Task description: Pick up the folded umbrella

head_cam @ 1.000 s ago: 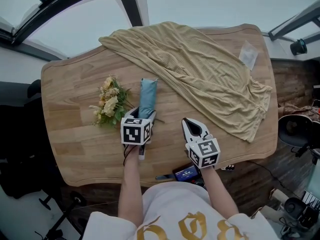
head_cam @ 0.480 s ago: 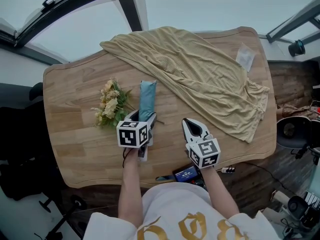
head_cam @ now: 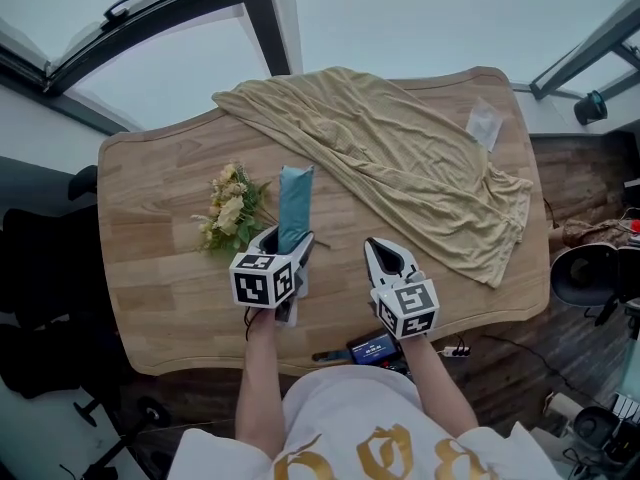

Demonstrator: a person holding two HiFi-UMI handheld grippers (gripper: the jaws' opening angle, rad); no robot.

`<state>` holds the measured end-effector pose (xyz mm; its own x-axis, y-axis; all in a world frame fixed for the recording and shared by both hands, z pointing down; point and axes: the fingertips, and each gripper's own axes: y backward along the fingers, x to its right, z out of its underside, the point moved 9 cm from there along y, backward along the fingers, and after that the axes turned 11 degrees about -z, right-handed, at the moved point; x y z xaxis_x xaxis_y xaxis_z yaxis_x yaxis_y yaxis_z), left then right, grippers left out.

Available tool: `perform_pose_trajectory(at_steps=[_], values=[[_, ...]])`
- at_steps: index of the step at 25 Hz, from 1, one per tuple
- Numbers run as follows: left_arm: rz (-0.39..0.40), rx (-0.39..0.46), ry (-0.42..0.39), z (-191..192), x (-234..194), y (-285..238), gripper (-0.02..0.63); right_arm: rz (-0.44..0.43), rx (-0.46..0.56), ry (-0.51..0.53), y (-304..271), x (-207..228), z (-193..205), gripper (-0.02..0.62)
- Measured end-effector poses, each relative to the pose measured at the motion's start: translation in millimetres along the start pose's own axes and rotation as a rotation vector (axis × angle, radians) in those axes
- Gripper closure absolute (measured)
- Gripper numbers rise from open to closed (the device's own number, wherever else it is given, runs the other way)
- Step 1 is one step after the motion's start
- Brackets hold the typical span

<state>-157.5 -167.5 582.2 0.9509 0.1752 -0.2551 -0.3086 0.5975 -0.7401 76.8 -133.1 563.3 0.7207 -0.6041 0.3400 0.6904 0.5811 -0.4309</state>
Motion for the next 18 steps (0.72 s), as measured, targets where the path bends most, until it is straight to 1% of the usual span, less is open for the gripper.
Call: perform_pose_trajectory(at_steps=[12,18], values=[[-0.002,0.106,0.011,7,9,40,0.333,-0.003,0.032,0.059,21,-18,-17,0.584],[-0.002,0.155,-0.004,9,14,60,0.333,-0.01,0.065,0.079,31,-29,-23,0.584]])
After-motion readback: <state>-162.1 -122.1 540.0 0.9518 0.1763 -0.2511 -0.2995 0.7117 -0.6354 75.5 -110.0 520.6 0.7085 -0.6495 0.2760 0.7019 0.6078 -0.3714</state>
